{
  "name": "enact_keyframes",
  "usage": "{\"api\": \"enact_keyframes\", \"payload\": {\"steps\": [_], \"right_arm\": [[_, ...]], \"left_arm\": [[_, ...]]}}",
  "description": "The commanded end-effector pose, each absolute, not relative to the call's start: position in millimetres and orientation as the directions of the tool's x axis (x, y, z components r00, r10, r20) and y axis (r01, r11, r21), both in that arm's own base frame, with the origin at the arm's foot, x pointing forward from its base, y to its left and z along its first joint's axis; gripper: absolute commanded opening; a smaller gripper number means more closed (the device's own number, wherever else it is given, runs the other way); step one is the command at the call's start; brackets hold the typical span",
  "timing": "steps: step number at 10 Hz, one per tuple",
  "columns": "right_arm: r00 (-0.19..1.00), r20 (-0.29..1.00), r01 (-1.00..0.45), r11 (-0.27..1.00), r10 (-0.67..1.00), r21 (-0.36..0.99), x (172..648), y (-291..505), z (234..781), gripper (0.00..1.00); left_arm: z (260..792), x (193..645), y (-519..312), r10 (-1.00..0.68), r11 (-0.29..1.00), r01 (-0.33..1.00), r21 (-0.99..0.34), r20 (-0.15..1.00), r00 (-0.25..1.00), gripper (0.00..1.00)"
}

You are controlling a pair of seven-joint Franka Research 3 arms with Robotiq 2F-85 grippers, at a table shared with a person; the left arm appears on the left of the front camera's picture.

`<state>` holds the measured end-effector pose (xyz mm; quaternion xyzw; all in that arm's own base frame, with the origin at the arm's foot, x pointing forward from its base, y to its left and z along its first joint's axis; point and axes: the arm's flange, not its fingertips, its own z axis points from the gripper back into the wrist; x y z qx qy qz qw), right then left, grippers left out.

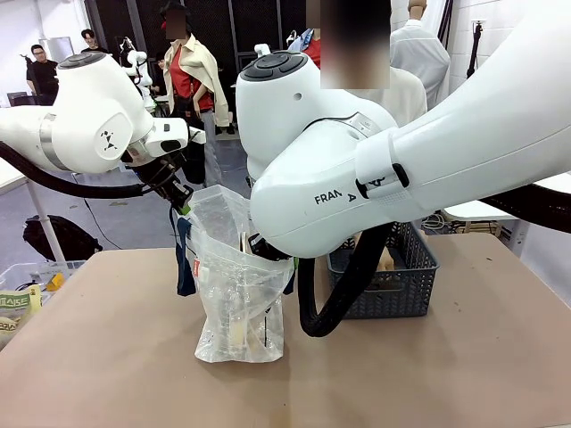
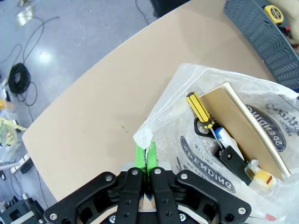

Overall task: Transfer purchased items from the store into the shopping bag.
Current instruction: Move the Reusable shopping bag to the right side of the table.

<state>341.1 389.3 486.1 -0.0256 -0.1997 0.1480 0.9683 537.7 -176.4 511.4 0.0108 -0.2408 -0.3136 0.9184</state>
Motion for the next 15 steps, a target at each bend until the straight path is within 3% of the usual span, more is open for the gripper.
{"api": "enact_keyframes", "payload": {"steps": [1, 15], "right_arm": [[0.876, 0.381, -0.275, 0.956, 0.294, -0.106, 339.3, 387.0, 484.4, 0.00], [0.876, 0.381, -0.275, 0.956, 0.294, -0.106, 339.3, 387.0, 484.4, 0.00]], "left_arm": [[515.3, 537.6, -173.4, -0.579, 0.806, 0.567, 0.171, 0.432, 0.692, 0.00], [515.3, 537.6, -173.4, -0.579, 0.806, 0.567, 0.171, 0.432, 0.692, 0.00]]}}
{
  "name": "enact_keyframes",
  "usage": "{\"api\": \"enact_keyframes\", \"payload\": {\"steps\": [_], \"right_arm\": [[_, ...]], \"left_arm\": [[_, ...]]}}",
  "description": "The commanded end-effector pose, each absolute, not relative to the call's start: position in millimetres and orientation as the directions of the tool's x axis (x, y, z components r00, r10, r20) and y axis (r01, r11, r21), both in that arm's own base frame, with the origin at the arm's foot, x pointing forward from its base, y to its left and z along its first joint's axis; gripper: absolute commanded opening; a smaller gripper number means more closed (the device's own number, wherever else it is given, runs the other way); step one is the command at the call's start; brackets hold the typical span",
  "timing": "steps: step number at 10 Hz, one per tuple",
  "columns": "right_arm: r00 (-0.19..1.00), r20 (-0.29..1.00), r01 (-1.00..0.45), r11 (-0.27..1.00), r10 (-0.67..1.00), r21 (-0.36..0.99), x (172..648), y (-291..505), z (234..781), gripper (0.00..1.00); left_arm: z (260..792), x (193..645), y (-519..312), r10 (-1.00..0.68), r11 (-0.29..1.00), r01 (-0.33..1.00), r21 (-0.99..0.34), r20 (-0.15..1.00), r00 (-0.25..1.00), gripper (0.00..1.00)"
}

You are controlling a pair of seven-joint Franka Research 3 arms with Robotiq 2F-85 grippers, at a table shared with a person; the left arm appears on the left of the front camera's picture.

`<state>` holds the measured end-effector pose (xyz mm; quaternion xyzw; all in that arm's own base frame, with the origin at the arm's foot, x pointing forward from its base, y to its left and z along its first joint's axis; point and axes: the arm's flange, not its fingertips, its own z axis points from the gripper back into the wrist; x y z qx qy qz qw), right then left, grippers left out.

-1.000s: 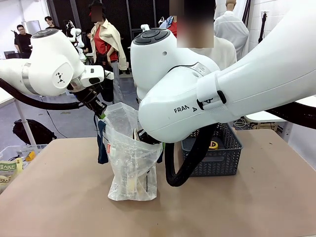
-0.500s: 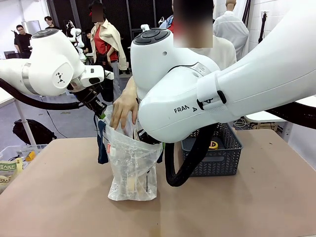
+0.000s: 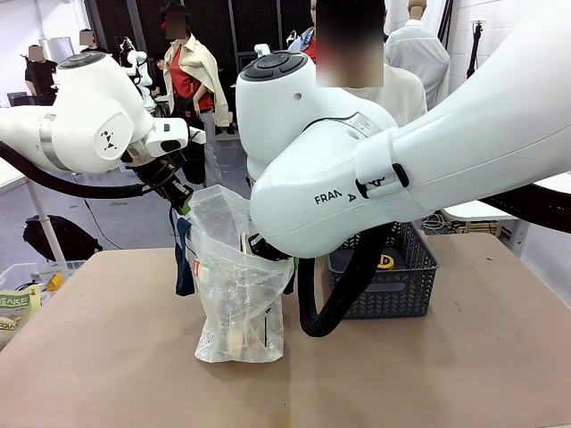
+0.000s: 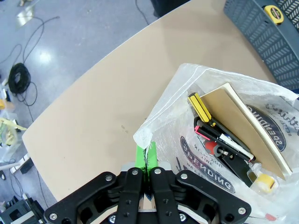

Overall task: Transfer purchased items from the store into the shopping bag.
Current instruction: Move the Reusable shopping bag to the right side of the table.

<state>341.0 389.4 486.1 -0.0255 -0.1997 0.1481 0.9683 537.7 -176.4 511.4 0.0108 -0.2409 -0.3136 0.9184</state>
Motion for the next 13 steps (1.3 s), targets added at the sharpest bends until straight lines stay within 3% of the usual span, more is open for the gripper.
{"api": "enact_keyframes", "payload": {"steps": [1, 13], "right_arm": [[0.876, 0.381, -0.275, 0.956, 0.294, -0.106, 339.3, 387.0, 484.4, 0.00], [0.876, 0.381, -0.275, 0.956, 0.294, -0.106, 339.3, 387.0, 484.4, 0.00]], "left_arm": [[515.3, 537.6, -173.4, -0.579, 0.806, 0.567, 0.171, 0.432, 0.692, 0.00], [515.3, 537.6, -173.4, -0.579, 0.806, 0.567, 0.171, 0.432, 0.692, 0.00]]}}
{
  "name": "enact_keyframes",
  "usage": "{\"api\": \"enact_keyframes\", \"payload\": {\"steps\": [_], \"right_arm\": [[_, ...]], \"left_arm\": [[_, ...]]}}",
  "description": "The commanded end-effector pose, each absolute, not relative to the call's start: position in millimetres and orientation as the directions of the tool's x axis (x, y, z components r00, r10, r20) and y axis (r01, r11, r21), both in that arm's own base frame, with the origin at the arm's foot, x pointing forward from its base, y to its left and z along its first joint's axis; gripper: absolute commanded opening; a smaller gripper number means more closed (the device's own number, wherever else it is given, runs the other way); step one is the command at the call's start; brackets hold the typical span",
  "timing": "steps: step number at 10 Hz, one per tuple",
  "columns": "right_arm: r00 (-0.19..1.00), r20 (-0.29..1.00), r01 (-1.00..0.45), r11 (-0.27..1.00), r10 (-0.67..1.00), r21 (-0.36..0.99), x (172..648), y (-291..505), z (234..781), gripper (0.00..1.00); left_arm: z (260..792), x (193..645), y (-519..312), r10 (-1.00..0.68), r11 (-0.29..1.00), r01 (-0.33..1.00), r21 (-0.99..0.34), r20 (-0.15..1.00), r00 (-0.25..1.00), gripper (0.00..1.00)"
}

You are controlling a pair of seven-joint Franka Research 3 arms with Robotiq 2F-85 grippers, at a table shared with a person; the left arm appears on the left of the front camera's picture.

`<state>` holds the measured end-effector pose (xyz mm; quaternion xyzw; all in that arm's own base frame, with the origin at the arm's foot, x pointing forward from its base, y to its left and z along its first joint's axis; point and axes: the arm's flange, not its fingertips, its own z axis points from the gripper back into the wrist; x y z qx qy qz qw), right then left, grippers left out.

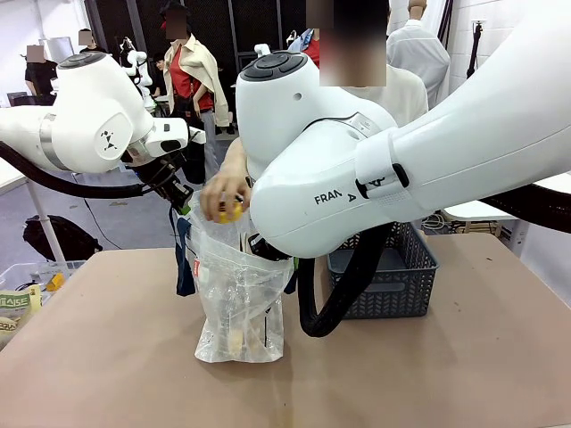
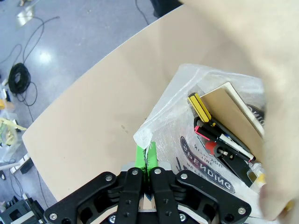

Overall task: Transfer purchased items from the store into the shopping bag.
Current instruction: Move the Reusable shopping bag to the right side of the table.

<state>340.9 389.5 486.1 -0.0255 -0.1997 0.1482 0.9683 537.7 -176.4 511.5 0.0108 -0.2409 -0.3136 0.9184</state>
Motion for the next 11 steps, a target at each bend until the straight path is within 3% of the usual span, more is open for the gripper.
{"api": "enact_keyframes", "payload": {"steps": [1, 11], "right_arm": [[0.876, 0.381, -0.275, 0.956, 0.294, -0.106, 339.3, 387.0, 484.4, 0.00], [0.876, 0.381, -0.275, 0.956, 0.294, -0.106, 339.3, 387.0, 484.4, 0.00]], "left_arm": [[515.3, 537.6, -173.4, -0.579, 0.806, 0.567, 0.171, 0.432, 0.692, 0.00], [515.3, 537.6, -173.4, -0.579, 0.806, 0.567, 0.171, 0.432, 0.692, 0.00]]}}
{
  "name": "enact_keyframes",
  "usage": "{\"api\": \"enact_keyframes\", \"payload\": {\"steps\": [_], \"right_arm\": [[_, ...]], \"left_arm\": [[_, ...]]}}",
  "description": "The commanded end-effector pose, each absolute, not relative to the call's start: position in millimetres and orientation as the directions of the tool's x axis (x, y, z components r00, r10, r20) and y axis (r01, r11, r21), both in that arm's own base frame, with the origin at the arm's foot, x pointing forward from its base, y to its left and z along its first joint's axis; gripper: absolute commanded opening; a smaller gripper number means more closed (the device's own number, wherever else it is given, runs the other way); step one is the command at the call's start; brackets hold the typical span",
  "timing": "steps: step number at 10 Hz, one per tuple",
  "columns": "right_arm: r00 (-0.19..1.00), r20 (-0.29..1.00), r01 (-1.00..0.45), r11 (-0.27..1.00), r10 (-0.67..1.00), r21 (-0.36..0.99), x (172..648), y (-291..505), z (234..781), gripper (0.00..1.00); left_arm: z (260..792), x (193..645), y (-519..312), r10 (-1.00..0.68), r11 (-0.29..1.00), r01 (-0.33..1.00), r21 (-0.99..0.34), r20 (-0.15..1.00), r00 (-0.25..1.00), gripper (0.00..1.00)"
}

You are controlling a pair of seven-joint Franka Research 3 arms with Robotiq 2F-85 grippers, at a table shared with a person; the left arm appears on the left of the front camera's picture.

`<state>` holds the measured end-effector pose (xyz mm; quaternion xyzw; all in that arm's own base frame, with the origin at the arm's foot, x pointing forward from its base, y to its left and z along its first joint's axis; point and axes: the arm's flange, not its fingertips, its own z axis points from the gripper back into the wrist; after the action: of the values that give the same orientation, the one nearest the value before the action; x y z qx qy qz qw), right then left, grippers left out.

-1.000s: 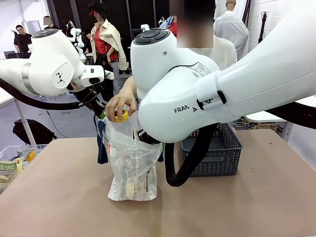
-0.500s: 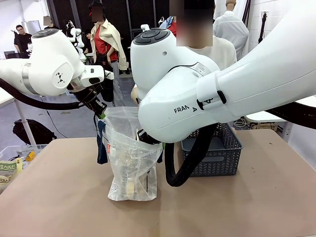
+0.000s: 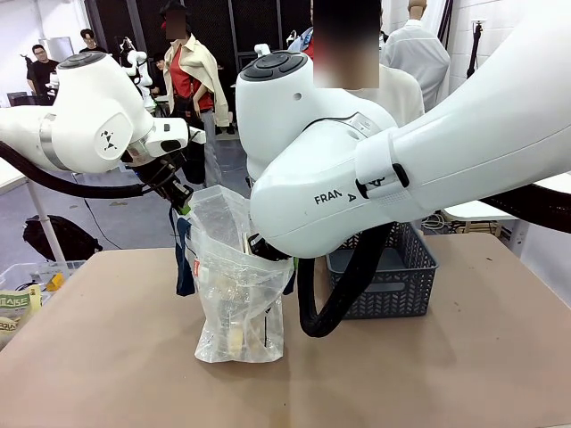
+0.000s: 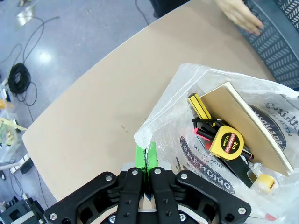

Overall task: Transfer purchased items from the store into the shopping bag.
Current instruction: Move the Reusable shopping bag to the right side of the table.

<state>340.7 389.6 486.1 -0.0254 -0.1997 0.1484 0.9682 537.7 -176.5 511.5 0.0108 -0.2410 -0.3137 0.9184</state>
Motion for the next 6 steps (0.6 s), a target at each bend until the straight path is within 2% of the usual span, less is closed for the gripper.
{"api": "enact_keyframes", "payload": {"steps": [1, 3, 4, 6], "right_arm": [[0.876, 0.381, -0.275, 0.956, 0.294, -0.106, 339.3, 387.0, 484.4, 0.00], [0.876, 0.379, -0.277, 0.955, 0.298, -0.108, 340.7, 389.6, 486.1, 0.00], [0.844, 0.389, -0.338, 0.929, 0.369, -0.149, 340.2, 403.5, 487.2, 0.00], [0.822, 0.385, -0.381, 0.907, 0.421, -0.179, 345.2, 427.3, 492.5, 0.00]], "left_arm": [[515.3, 537.6, -173.4, -0.579, 0.806, 0.567, 0.171, 0.432, 0.692, 0.00], [511.5, 537.7, -176.5, -0.581, 0.803, 0.571, 0.171, 0.436, 0.687, 0.00], [512.7, 536.6, -180.4, -0.592, 0.794, 0.584, 0.168, 0.432, 0.680, 0.00], [523.1, 535.4, -182.0, -0.608, 0.766, 0.639, 0.074, 0.405, 0.683, 0.00]]}}
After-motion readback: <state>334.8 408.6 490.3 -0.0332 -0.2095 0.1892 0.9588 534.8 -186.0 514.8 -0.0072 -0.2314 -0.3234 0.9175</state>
